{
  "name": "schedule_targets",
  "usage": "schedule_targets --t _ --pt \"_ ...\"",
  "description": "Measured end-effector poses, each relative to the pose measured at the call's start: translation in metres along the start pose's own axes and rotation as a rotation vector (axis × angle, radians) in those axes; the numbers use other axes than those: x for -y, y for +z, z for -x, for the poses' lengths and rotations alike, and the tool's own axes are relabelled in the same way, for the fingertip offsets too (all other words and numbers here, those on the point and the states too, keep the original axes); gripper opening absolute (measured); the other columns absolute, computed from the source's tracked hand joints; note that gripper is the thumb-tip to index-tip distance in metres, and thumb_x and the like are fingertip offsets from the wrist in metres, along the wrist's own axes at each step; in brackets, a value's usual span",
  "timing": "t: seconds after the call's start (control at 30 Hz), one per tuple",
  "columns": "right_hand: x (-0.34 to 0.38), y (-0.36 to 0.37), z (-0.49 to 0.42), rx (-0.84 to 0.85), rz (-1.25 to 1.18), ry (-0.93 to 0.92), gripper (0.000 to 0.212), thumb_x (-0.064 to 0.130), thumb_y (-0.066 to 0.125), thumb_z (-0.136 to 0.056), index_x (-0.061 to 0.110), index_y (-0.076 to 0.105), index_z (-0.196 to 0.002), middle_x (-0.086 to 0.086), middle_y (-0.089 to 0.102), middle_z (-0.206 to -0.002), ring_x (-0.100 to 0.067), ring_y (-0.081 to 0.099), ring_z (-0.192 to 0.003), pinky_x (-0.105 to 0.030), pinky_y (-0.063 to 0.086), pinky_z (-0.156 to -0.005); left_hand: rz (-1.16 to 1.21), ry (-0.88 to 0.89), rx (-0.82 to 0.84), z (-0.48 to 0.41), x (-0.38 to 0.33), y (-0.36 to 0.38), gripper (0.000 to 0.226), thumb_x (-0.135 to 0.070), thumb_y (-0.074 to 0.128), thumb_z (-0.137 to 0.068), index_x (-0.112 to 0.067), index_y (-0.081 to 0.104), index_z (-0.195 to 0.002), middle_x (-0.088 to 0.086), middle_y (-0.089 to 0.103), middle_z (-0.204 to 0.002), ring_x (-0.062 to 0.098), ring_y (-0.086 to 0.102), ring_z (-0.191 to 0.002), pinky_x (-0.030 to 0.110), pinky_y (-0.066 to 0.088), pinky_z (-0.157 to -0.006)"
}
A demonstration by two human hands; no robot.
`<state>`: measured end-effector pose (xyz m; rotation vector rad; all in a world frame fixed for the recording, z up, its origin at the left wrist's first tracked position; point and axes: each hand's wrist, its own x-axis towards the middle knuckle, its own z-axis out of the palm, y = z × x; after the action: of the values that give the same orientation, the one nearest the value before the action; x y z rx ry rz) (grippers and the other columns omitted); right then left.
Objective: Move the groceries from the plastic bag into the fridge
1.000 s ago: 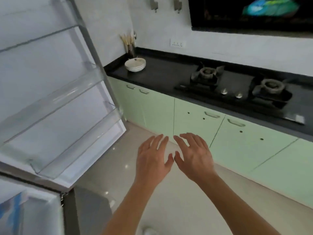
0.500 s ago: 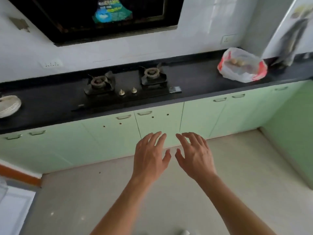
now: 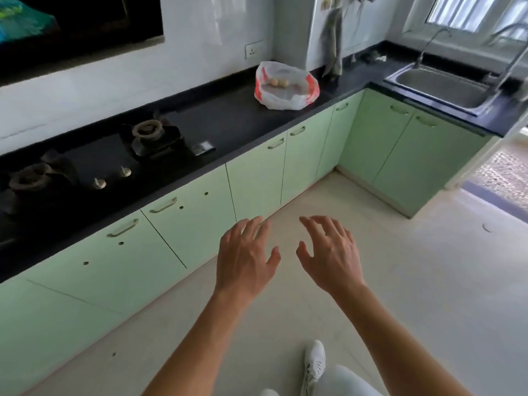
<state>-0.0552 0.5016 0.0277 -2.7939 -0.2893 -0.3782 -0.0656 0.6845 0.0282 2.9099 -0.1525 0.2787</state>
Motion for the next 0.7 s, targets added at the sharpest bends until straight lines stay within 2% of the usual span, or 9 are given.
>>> schedule_targets --t 0.27,0.33,0.43,0.7 --pt "-0.038 -0.002 -0.016 -0.030 0.020 0.110 0.047 0.034 0.063 -0.087 0.020 0.058 -0.132 -0.004 0.064 -0.125 -0.027 0.060 -0.113 -0.041 0.049 -0.097 0.031 0.084 0.012 -0.042 -0.033 0.017 0.057 -0.049 0.041 -0.088 -0.023 0.055 -0.136 -0.001 0.058 -0.139 0.022 0.051 -0.128 0.042 0.045 -0.101" --pt "-0.054 0.000 -0.028 -0.034 0.011 0.132 0.047 0.034 0.062 -0.087 0.021 0.057 -0.132 -0.004 0.063 -0.126 -0.026 0.060 -0.113 -0.040 0.049 -0.097 0.022 0.108 0.019 -0.060 -0.044 0.026 0.055 -0.048 0.045 -0.088 -0.023 0.055 -0.136 -0.001 0.058 -0.139 0.022 0.051 -0.128 0.042 0.046 -0.101" --pt "-0.084 0.005 -0.052 -0.030 0.003 0.142 0.047 0.035 0.060 -0.088 0.021 0.056 -0.132 -0.004 0.062 -0.127 -0.026 0.059 -0.113 -0.040 0.048 -0.099 0.010 0.123 0.032 -0.095 -0.061 0.040 0.053 -0.046 0.049 -0.088 -0.022 0.056 -0.135 -0.001 0.058 -0.139 0.023 0.051 -0.128 0.042 0.046 -0.101" --pt "-0.177 0.001 -0.139 -0.027 -0.023 0.132 0.045 0.033 0.061 -0.087 0.021 0.057 -0.130 -0.003 0.063 -0.125 -0.026 0.059 -0.114 -0.041 0.047 -0.099 -0.019 0.118 0.064 -0.202 -0.125 0.069 0.058 -0.049 0.040 -0.088 -0.022 0.055 -0.137 0.000 0.058 -0.139 0.023 0.052 -0.128 0.042 0.046 -0.100"
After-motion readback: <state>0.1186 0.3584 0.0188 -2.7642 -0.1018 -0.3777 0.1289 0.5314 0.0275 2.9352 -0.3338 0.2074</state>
